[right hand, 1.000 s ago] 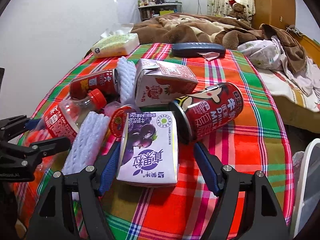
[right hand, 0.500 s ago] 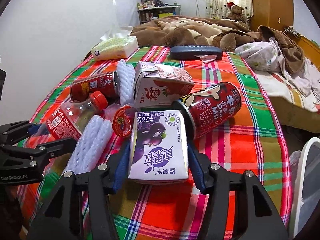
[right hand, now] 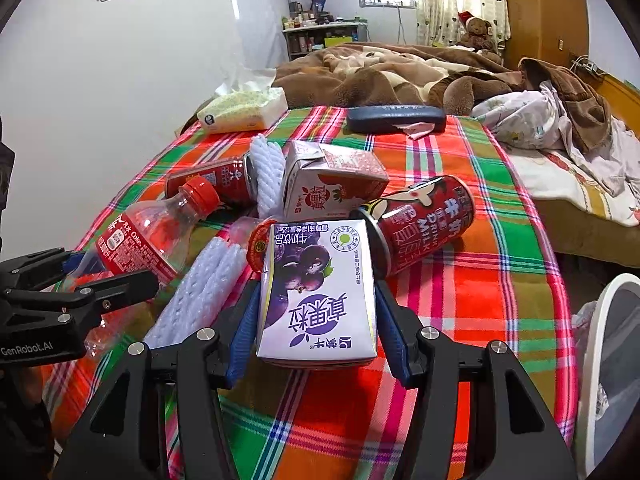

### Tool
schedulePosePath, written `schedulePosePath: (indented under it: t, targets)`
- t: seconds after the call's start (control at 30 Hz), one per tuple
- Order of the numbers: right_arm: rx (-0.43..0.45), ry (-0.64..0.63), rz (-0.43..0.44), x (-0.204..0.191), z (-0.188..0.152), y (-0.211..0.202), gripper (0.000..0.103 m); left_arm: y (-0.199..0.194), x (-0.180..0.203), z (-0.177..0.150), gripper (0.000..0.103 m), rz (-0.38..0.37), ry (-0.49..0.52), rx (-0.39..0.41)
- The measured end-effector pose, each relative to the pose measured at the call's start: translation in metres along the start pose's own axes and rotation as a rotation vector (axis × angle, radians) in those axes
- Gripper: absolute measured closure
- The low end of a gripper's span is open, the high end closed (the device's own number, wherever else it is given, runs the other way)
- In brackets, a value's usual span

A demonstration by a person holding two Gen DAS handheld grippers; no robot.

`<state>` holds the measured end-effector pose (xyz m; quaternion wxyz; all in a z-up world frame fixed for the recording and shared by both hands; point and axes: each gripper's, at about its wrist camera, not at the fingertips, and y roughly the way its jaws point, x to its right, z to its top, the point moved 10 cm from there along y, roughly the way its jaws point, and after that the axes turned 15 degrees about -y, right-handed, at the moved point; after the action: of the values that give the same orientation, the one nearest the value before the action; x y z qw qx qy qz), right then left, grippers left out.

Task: Collect trash
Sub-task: 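Close the left gripper on the Coca-Cola bottle while the right grasps the purple juice box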

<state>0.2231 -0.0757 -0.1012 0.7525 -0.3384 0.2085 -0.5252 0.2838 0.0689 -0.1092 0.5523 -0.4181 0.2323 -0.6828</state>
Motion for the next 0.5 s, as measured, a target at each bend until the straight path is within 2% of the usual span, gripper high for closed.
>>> schedulePosePath:
  t: [0.23, 0.5]
  targets:
    - [0.033, 0.011, -0.010, 0.010, 0.002, -0.017, 0.047, -0.020, 0.014, -0.004, 0.038, -0.007, 0.006, 0.036]
    - [0.075, 0.029, -0.045, 0.031, 0.002, -0.038, 0.047, -0.039, 0.047, -0.008, 0.038, -0.031, 0.031, 0.067]
